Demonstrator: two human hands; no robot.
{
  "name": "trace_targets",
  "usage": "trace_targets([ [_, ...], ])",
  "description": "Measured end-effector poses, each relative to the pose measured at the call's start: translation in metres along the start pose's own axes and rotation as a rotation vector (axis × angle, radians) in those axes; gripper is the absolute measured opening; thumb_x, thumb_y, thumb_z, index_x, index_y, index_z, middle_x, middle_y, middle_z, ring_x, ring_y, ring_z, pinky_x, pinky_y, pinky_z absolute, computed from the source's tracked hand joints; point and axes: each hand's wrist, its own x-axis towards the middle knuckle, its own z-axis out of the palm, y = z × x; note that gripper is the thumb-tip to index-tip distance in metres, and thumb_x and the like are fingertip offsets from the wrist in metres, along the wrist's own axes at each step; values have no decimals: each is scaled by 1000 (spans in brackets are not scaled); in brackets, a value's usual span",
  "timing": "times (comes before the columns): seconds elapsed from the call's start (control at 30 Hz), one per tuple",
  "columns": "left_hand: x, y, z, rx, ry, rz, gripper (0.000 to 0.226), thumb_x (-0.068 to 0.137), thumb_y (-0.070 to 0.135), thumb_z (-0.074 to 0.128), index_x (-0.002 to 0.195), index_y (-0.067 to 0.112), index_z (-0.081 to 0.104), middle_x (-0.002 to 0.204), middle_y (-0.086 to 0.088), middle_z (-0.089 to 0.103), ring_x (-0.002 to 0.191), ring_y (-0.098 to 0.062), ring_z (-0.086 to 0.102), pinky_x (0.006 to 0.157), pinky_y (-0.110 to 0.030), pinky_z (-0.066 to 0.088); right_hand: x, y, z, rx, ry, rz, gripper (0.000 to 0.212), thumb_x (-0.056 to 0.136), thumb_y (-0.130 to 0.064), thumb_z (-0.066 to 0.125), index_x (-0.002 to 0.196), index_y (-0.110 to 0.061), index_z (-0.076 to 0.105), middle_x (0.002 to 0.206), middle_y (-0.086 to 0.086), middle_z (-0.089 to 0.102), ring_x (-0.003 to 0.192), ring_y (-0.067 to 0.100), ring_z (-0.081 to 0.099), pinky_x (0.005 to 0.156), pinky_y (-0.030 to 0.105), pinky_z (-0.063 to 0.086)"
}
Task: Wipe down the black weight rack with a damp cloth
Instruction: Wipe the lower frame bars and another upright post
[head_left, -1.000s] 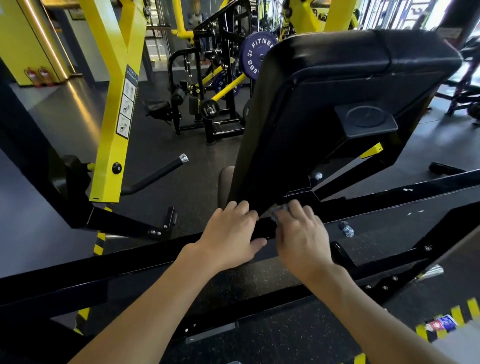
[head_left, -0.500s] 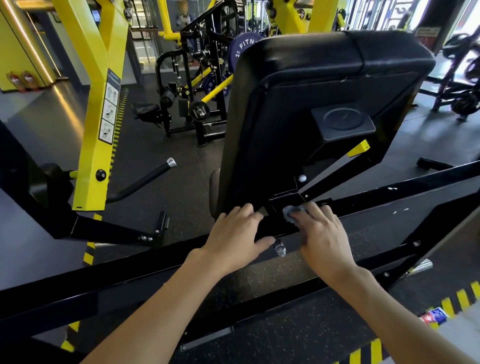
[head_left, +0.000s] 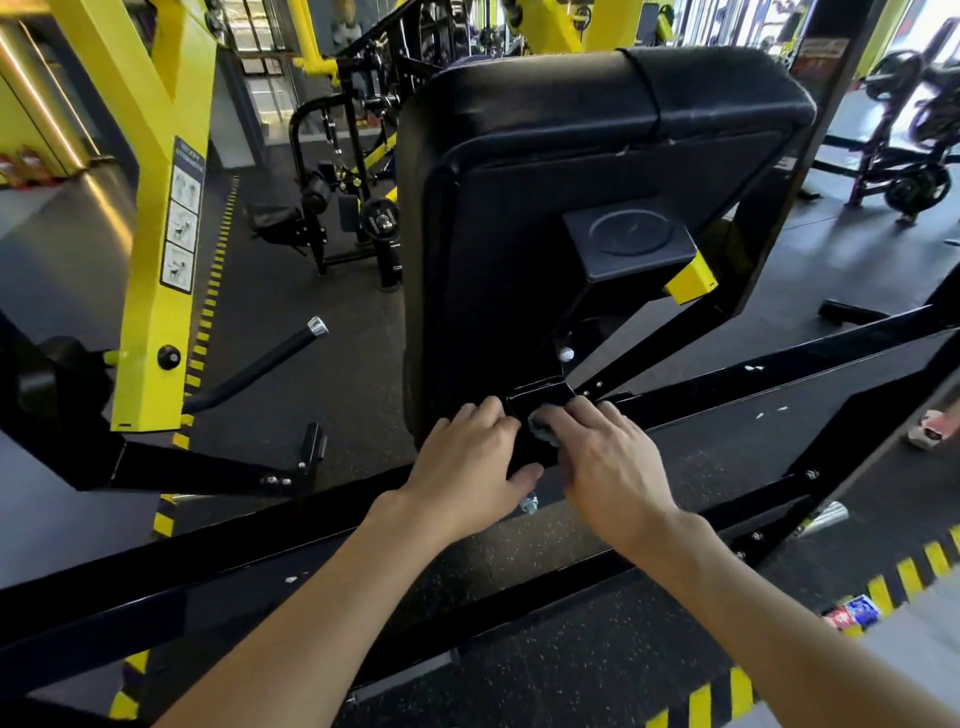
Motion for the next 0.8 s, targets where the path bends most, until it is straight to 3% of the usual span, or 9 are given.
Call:
trace_targets([
  [0.17, 2, 3, 2, -17, -1, -28, 59, 94, 56, 53, 137, 16, 53, 121, 6, 46, 112, -16, 48, 94, -36, 44, 9, 18, -1, -100, -35, 166, 31, 79, -20, 70, 110, -18, 69, 100, 2, 58, 94, 28, 57, 80, 38, 51],
  [0.27, 9, 9, 0, 53, 3, -21, 52, 93, 55, 52, 126, 15, 57, 119, 4, 48, 110, -17, 49, 91, -36, 44, 3, 8, 3, 11, 81, 89, 19, 90, -34, 63, 96, -17, 70, 92, 1, 61, 85, 28, 57, 72, 40, 52],
  [0.37, 15, 17, 0, 46, 15, 35, 50, 96, 50, 50, 133, 17, 56, 126, 5, 49, 116, -16, 46, 96, -34, 41, 2, 33, 4, 68, 98, 34, 9, 91, -26, 66, 94, -20, 72, 92, -3, 61, 82, 25, 56, 70, 38, 51],
  [0.5, 25, 29, 2, -45, 54, 76, 50, 100, 42, 49, 142, 16, 49, 133, 6, 48, 122, -13, 46, 100, -31, 40, 6, 58, -1, 64, 99, 182, 32, 85, -10, 64, 116, -18, 68, 99, 1, 63, 87, 28, 55, 74, 39, 49],
  [0.57, 33, 37, 4, -75, 63, 75, 47, 100, 37, 51, 141, 15, 49, 134, 6, 47, 122, -14, 46, 100, -30, 41, 5, 53, -1, 67, 95, 166, 40, 80, -6, 67, 119, -15, 65, 97, 2, 62, 86, 29, 56, 72, 39, 49],
  [0.67, 47, 48, 9, -105, 39, 77, 45, 101, 34, 50, 142, 15, 48, 135, 6, 46, 125, -13, 45, 102, -29, 41, 0, 68, -2, 89, 55, 11, 32, 77, -4, 71, 106, -18, 71, 94, 0, 61, 82, 25, 54, 68, 37, 50],
  [0.8, 64, 62, 18, -97, -1, 111, 42, 104, 31, 45, 142, 14, 49, 135, 6, 48, 124, -12, 45, 102, -27, 39, 5, 109, -7, 47, 84, 172, 22, 81, -6, 66, 101, -14, 71, 98, 4, 61, 87, 29, 54, 72, 42, 50],
])
